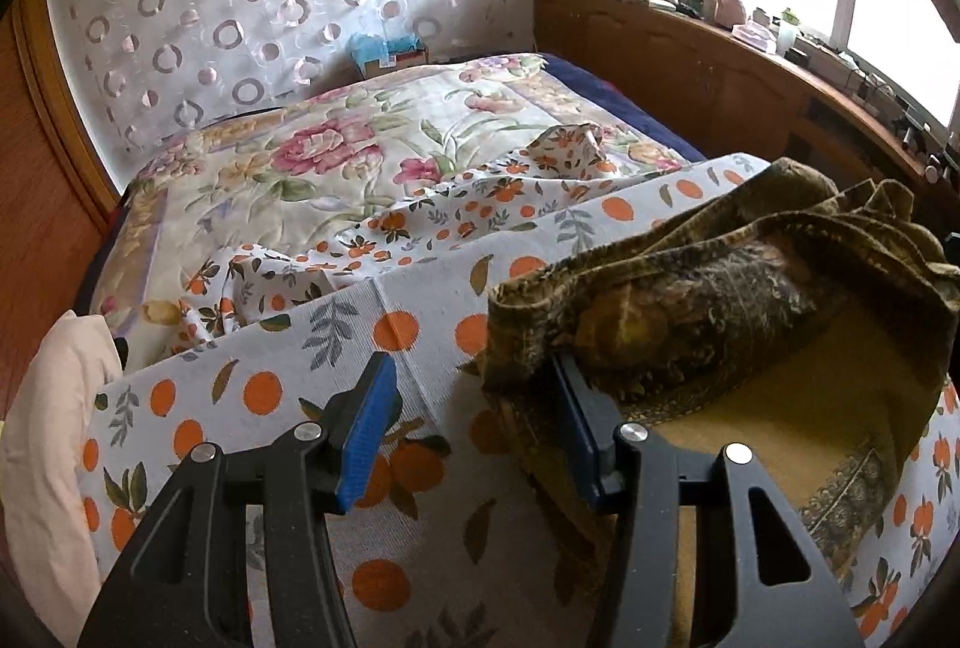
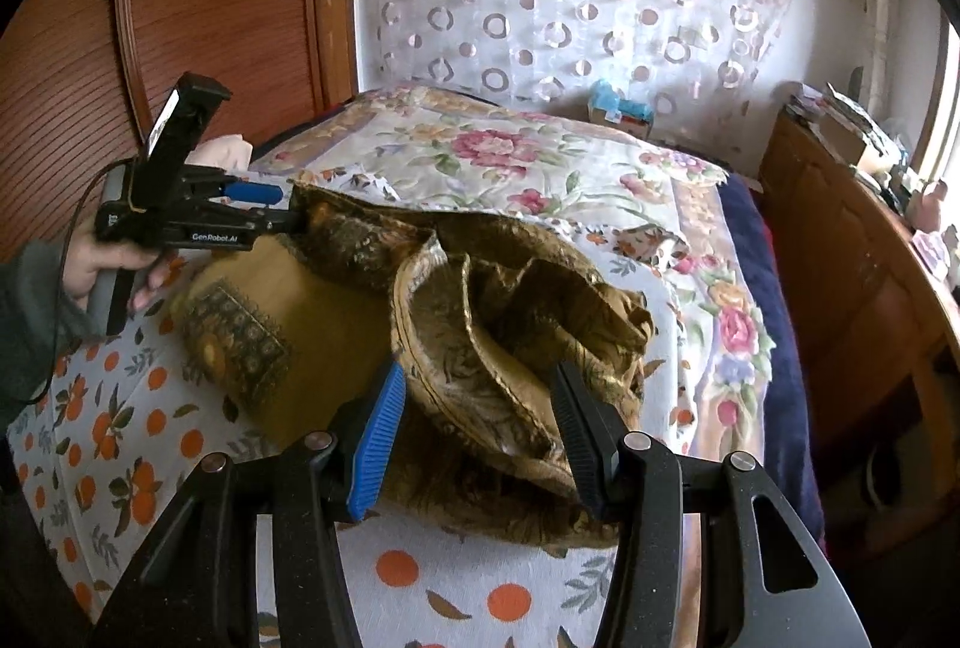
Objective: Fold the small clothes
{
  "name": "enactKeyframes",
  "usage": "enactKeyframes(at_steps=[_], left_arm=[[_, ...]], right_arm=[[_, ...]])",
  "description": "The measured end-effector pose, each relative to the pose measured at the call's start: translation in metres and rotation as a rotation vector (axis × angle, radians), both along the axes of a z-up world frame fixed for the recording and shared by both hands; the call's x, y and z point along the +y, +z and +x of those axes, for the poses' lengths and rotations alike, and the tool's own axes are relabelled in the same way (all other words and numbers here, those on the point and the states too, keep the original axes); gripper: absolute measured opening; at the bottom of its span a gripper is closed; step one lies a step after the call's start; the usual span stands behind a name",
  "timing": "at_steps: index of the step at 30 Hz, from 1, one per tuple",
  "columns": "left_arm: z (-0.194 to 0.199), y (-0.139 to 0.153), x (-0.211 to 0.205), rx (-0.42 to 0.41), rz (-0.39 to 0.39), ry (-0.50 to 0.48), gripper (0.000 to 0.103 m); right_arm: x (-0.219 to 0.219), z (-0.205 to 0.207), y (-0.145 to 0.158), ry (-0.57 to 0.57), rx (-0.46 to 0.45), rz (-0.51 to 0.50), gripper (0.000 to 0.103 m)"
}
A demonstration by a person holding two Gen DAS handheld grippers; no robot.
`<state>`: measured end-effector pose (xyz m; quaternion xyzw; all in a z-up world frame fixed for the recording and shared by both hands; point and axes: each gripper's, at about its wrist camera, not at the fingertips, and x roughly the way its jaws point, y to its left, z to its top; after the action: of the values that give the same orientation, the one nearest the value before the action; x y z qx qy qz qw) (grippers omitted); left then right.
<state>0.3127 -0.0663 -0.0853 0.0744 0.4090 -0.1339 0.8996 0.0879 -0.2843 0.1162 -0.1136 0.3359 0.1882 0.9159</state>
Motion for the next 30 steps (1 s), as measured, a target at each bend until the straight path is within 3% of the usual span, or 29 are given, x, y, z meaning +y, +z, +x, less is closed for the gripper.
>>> enactKeyframes(at_steps=[10, 11, 12, 13, 16, 18, 25, 28, 29, 30], left_arm=[[0.003, 0.000, 0.003, 0.026, -0.021, 0.002, 0.053], [0.003, 0.000, 0.003, 0.026, -0.019, 0.002, 0.053], [0.003, 0.001, 0.003, 0.025, -0.018, 0.001, 0.053], [0.003, 0.001, 0.003, 0.024, -0.017, 0.001, 0.053], [0.000, 0.007, 0.005, 0.012, -0.027, 0.007, 0.053], [-0.003, 0.009, 0.008, 0.011, -0.044, 0.010, 0.053], [-0.018, 0.019, 0.007, -0.008, -0.081, -0.025, 0.053], [-0.018, 0.020, 0.005, -0.006, -0.095, -0.043, 0.053], [-0.016, 0.019, 0.005, -0.004, -0.096, -0.045, 0.053], [-0.014, 0.018, 0.005, 0.000, -0.097, -0.044, 0.053]], right_arm=[[0.005, 0.023, -0.015, 0.008, 0.025, -0.126, 0.052], [0.004, 0.026, -0.015, 0.016, 0.026, -0.122, 0.048], [0.003, 0.031, -0.015, 0.021, 0.025, -0.111, 0.018], [0.000, 0.036, -0.014, 0.016, 0.028, -0.101, 0.007], [-0.010, 0.053, -0.003, -0.014, 0.000, -0.031, 0.007], [-0.016, 0.065, 0.003, -0.080, -0.040, -0.037, 0.001], [-0.031, 0.089, 0.010, -0.239, -0.045, 0.005, 0.002], [-0.028, 0.075, 0.015, -0.251, -0.060, 0.014, 0.016], [-0.026, 0.068, 0.017, -0.248, -0.064, 0.018, 0.036], [-0.022, 0.059, 0.016, -0.238, -0.066, 0.029, 0.063]])
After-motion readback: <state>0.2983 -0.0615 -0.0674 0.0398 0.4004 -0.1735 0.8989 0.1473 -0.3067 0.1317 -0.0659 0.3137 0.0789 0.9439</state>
